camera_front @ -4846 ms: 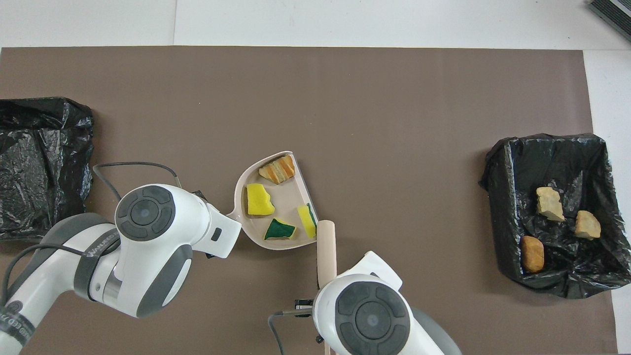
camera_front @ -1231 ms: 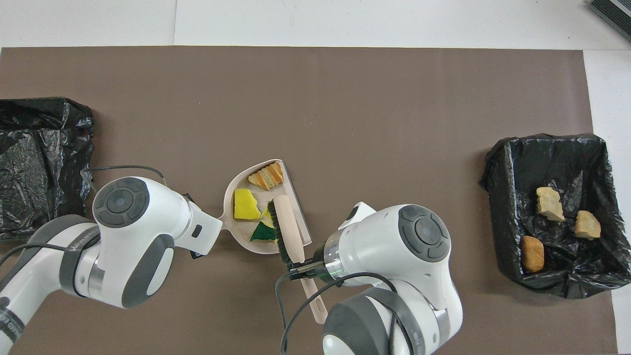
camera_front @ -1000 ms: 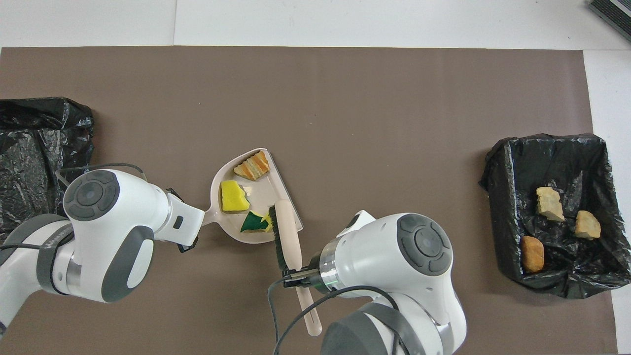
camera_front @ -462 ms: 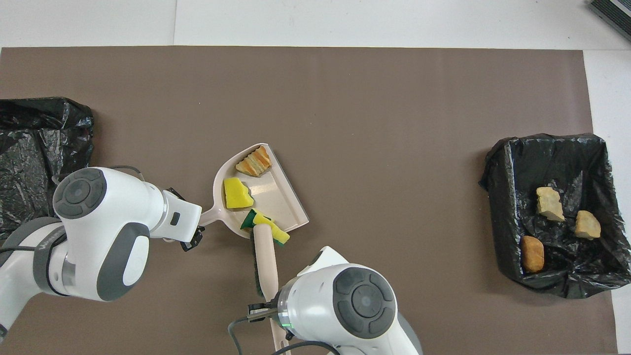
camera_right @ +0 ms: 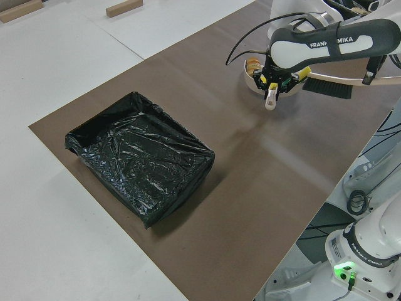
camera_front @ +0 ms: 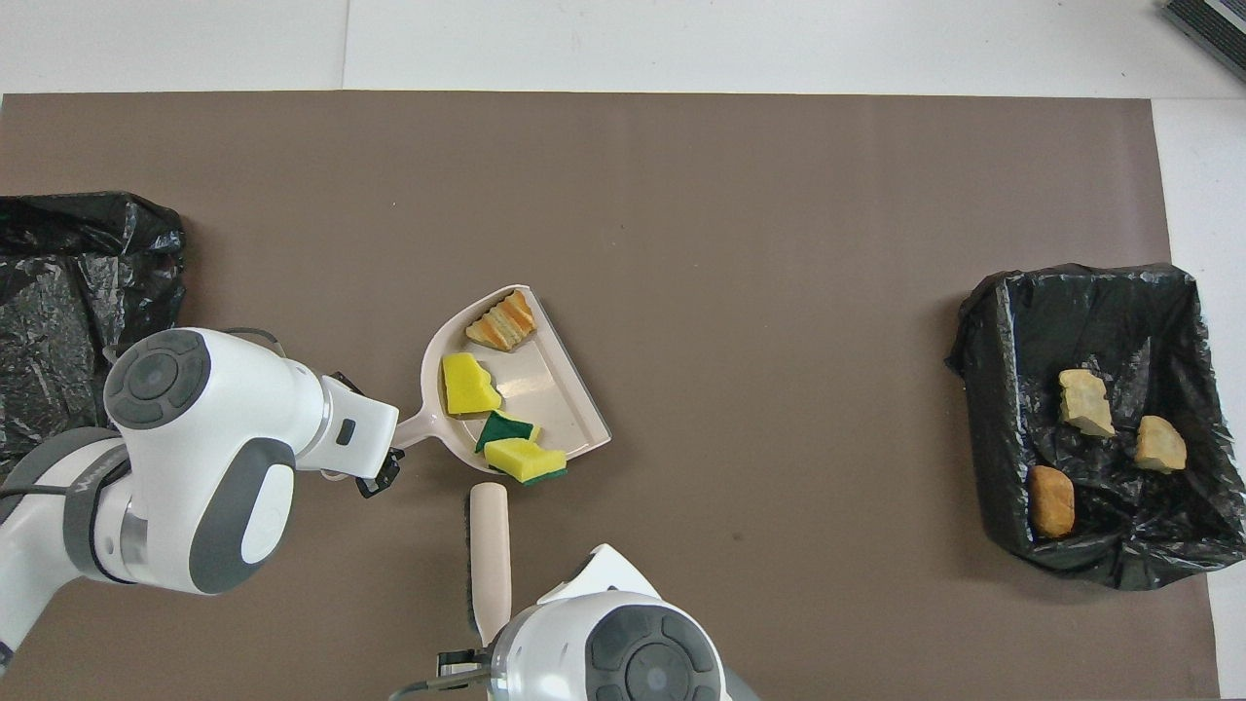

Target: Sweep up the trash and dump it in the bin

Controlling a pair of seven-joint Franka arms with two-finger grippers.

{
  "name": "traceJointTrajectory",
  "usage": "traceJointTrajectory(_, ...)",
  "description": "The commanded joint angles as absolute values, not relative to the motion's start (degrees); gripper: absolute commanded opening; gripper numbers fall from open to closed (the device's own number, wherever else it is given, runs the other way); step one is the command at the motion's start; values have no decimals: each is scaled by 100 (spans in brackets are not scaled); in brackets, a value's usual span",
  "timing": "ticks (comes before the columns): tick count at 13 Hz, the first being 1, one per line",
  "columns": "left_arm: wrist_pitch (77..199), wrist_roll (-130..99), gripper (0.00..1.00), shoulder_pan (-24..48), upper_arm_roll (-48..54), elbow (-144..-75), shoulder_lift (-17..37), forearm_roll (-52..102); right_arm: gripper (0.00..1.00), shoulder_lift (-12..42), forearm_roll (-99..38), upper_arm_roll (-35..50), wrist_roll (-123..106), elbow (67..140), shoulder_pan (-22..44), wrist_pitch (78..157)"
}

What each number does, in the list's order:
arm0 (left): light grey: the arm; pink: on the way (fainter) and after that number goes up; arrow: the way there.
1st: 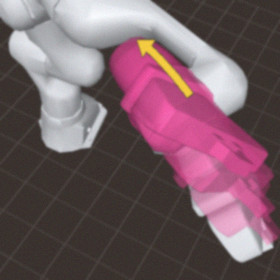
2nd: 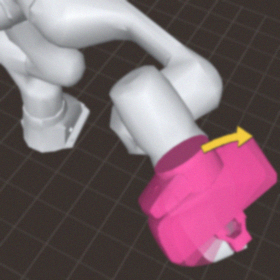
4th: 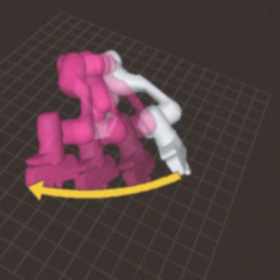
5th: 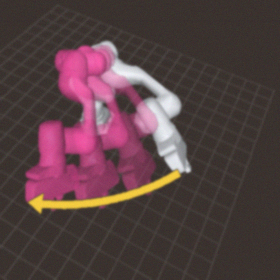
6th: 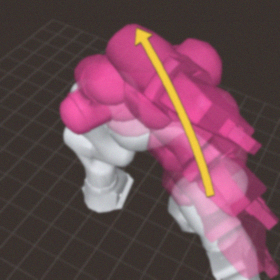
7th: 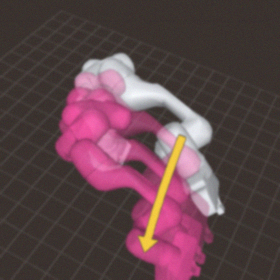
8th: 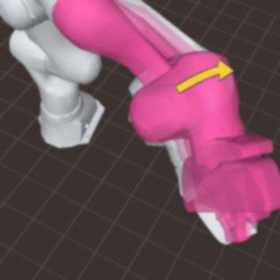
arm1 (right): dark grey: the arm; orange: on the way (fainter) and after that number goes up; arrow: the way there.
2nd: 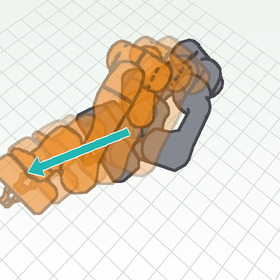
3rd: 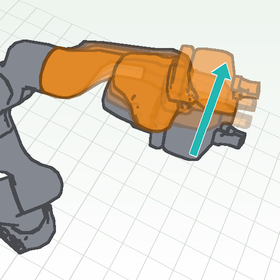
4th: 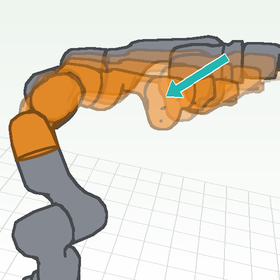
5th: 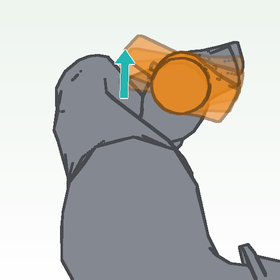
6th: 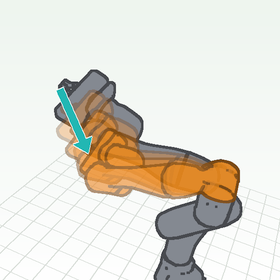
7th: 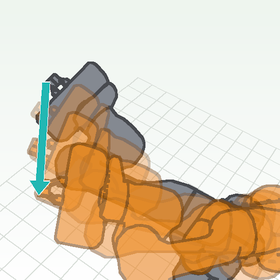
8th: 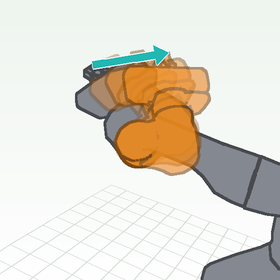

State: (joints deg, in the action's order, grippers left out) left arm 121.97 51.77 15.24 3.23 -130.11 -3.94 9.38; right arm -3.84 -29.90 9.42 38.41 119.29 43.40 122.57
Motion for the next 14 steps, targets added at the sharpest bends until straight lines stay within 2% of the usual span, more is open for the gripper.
traceJointTrajectory(1,11543,5212,0,1433,334,-12675,-527,1029,0,-413,-3461,993,3990,11796,4272,12506)
traceJointTrajectory(4,10987,5247,0,1205,334,-12305,-536,1011,0,-474,-3622,1002,4657,11435,4280,12534)
traceJointTrajectory(5,10943,5264,0,1143,334,-12261,-536,1011,0,-657,-3551,1002,4667,11495,4263,12437)
traceJointTrajectory(10,10837,5256,0,1081,334,-12068,-475,1011,0,-1835,-3191,949,4843,11540,3982,10577)
traceJointTrajectory(12,10811,5247,0,1055,334,-12006,-466,1011,0,-2187,-2806,967,4886,11854,3981,10135)
traceJointTrajectory(14,10435,5238,0,880,334,-11630,-448,1002,0,-2451,-2559,984,4816,12355,3886,10134)
